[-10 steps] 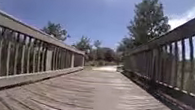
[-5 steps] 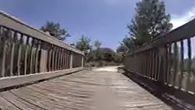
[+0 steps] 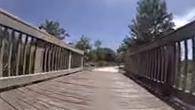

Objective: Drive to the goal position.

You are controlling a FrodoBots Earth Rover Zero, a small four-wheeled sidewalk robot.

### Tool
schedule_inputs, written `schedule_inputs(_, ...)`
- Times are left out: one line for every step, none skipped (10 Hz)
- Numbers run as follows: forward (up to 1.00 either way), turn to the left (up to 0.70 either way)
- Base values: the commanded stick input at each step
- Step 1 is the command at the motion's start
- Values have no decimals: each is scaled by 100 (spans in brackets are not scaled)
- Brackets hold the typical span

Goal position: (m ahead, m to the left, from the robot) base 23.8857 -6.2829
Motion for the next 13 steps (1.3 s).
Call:
schedule_inputs(50,-22)
schedule_inputs(50,-18)
schedule_inputs(50,-15)
schedule_inputs(50,-11)
schedule_inputs(50,-8)
schedule_inputs(50,-4)
schedule_inputs(50,0)
schedule_inputs(50,0)
schedule_inputs(50,0)
schedule_inputs(50,0)
schedule_inputs(50,0)
schedule_inputs(50,0)
schedule_inputs(50,0)
